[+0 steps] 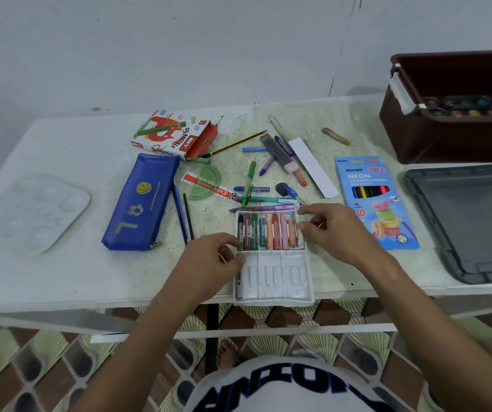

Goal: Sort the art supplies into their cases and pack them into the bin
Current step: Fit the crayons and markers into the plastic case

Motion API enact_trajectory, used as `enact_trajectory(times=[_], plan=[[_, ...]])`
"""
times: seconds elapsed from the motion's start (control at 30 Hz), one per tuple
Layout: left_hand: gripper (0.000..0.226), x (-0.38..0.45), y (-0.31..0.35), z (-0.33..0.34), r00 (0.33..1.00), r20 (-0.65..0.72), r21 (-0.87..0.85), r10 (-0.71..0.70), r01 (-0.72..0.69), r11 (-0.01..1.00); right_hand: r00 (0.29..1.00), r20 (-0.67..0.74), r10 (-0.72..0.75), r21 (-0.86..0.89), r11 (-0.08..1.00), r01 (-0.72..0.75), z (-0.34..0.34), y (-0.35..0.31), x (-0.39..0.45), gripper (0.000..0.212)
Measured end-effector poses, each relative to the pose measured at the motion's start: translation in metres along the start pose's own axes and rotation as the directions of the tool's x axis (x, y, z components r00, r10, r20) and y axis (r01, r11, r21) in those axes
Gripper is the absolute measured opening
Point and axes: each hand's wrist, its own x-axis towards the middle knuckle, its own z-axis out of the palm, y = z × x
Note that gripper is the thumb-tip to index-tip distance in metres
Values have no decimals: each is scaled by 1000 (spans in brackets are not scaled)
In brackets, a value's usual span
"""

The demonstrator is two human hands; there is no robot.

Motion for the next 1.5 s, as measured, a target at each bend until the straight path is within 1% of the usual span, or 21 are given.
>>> enact_trajectory(times=[0.13,0.2,0.3,0.37,0.47,0.6,0.7,0.83,0.87,0.9,1.0,1.03,1.1,1.2,1.27,1.37,1.43,1.5], plan=[[12,-6,-6,-6,998,65,24,16,-18,1000,998,38,-41,-60,997,43,-1,2,-1,31],[15,-6,-8,-6,996,89,27,20,-22,999,997,62,-40,-98,994,46,-1,2,0,32],[21,-5,-8,-4,994,110,77,20,-28,997,994,98,-44,-147,987,58,-1,1,2,33],[23,-4,-7,-1,995,99,98,15,-24,995,994,96,-48,-178,982,65,0,1,3,33],[25,-7,-8,0,996,87,127,30,-40,991,995,57,-83,-215,972,93,5,1,0,33],[31,-9,-17,-2,987,147,131,61,-81,988,994,58,-89,-180,979,98,8,6,-2,33],[26,-6,-17,-5,987,157,90,38,-53,995,994,79,-73,-164,983,85,5,8,-1,34],[16,8,-9,-16,973,221,49,67,-80,996,991,112,-71,-147,985,87,-4,1,8,32],[15,16,-8,-21,975,212,51,75,-87,995,991,108,-84,-141,985,99,-5,-3,13,32],[15,27,-8,-26,981,173,68,83,-96,993,990,95,-106,-139,983,119,-6,-8,18,30],[16,68,-10,-37,994,-29,112,106,-102,988,983,43,-180,-135,974,184,-5,-24,42,23],[16,82,-11,-39,991,-73,119,114,-104,987,980,32,-196,-137,970,199,-4,-28,51,21],[17,105,-10,-42,987,-99,145,125,-110,983,976,9,-216,-155,964,215,-3,-35,68,19],[20,130,-7,-43,989,-66,175,135,-122,977,978,-32,-207,-180,964,198,-4,-39,92,20],[25,140,-3,-42,991,21,226,134,-136,965,968,-22,-250,-254,938,237,-2,-40,109,21],[34,149,3,-39,983,139,263,123,-156,952,928,34,-371,-425,835,350,4,-38,132,24],[34,151,4,-36,977,169,274,132,-176,945,907,85,-412,-531,752,391,9,-37,143,24],[29,154,3,-34,974,175,271,141,-185,945,896,150,-419,-616,669,416,13,-39,150,21]])
